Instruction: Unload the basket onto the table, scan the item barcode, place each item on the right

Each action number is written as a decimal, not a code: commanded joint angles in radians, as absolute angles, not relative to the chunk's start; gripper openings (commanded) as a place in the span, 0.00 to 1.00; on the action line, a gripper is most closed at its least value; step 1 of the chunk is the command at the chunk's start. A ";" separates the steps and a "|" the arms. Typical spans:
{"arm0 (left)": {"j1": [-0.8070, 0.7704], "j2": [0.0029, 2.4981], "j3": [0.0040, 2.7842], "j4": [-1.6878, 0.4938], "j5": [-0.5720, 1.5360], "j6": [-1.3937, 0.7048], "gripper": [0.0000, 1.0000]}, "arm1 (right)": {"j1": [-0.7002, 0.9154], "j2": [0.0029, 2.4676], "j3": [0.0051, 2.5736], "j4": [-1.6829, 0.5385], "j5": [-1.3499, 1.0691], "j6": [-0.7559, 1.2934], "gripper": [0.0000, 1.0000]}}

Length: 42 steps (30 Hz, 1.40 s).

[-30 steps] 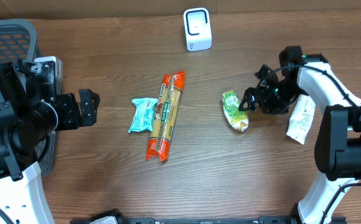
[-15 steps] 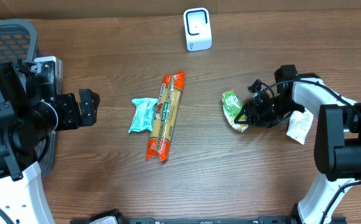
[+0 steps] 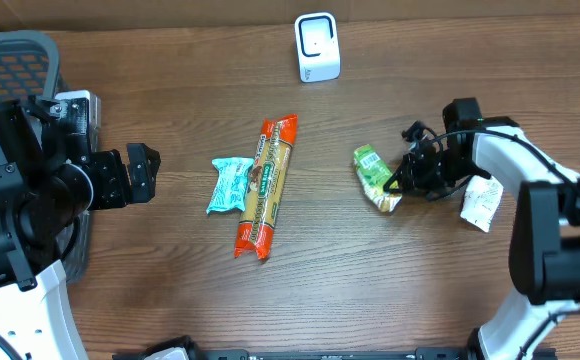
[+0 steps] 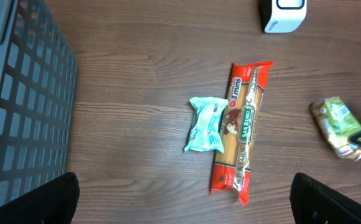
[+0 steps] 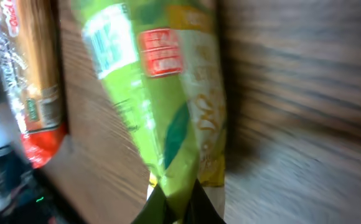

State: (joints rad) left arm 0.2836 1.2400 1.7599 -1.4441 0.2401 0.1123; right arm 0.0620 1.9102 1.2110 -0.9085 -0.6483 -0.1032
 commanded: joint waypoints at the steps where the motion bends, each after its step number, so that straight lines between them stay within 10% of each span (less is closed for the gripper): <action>1: 0.288 1.237 1.755 -1.443 0.253 0.131 0.99 | 0.134 1.739 1.261 -0.910 -0.422 0.027 0.04; 15: 0.288 1.237 1.755 -1.443 0.253 0.131 0.99 | 0.633 1.779 1.242 -0.974 0.589 0.371 0.04; 20: 0.288 1.237 1.755 -1.443 0.253 0.131 1.00 | 0.681 1.863 1.242 -0.964 0.582 0.370 0.13; 23: 0.288 1.237 1.755 -1.443 0.253 0.131 1.00 | 0.680 1.858 1.260 -0.970 0.516 0.361 0.79; 24: 0.288 1.237 1.755 -1.443 0.253 0.131 1.00 | 0.679 1.856 1.277 -0.977 0.484 0.347 0.83; 42: 0.288 1.237 1.755 -1.443 0.253 0.131 0.99 | 0.347 1.842 1.299 -1.023 -0.129 -0.012 0.95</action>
State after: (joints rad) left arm 0.2836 1.2400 1.7599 -1.4437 0.2405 0.1123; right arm 0.3740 1.8626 1.3392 -1.0344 0.0513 0.0902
